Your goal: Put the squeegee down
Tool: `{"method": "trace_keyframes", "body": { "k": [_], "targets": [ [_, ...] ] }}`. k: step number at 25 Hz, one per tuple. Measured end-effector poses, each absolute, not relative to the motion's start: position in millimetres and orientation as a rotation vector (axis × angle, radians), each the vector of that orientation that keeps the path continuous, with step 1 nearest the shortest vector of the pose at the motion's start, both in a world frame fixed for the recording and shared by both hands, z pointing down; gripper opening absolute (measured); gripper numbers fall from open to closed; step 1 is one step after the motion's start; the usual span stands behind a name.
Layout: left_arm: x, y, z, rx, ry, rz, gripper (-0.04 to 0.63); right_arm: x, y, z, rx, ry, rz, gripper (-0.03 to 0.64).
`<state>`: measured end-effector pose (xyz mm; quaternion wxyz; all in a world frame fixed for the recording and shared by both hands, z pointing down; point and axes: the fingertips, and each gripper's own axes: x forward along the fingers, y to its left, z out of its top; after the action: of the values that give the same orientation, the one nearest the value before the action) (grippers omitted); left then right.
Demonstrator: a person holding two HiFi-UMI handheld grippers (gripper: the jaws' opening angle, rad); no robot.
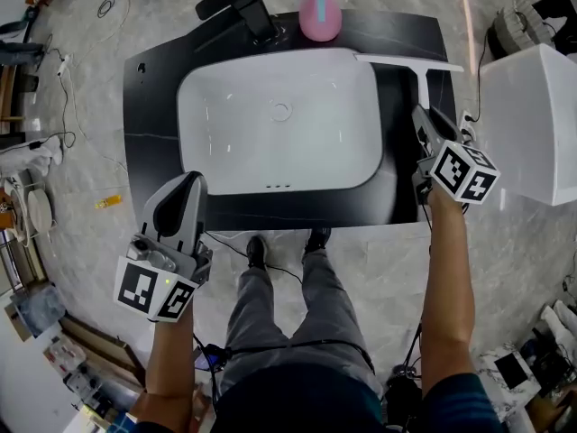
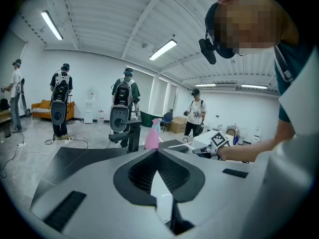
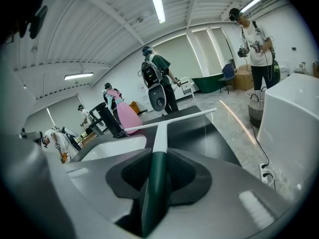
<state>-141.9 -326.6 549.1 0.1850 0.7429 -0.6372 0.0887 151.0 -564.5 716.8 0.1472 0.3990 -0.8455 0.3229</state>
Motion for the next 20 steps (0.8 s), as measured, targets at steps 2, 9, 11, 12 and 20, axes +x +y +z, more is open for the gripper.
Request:
{"method": "trace_keyframes", "body": {
  "k": [2,9,11,12,20],
  "targets": [
    [-141.1,-329.3,545.8,2.1,-1.798,0.246,0.003,151.8,-566.2,717.0,1.144,-2.426,0.925,0.103],
    [-142.4,-330.8,534.5,2.108,-1.805,0.244,0.003,149.9,-570.0,721.9,1.13,-2.388,0.891,0.104],
    [-146.5,-329.0,529.3,2.108,-1.816,0.24,0.003,147.1,-569.9,724.9,1.127,-2.37,0.877,0.106],
    [-148.5,-329.0,526.2,2.112,-1.819,0.235,0.003,147.4,-569.9,726.0,1.131,-2.359,0.87,0.106],
    [-164.3,-321.3,500.6,2.144,-1.842,0.213,0.003,150.4,-562.5,724.1,1.156,-2.327,0.874,0.147]
  ]
}}
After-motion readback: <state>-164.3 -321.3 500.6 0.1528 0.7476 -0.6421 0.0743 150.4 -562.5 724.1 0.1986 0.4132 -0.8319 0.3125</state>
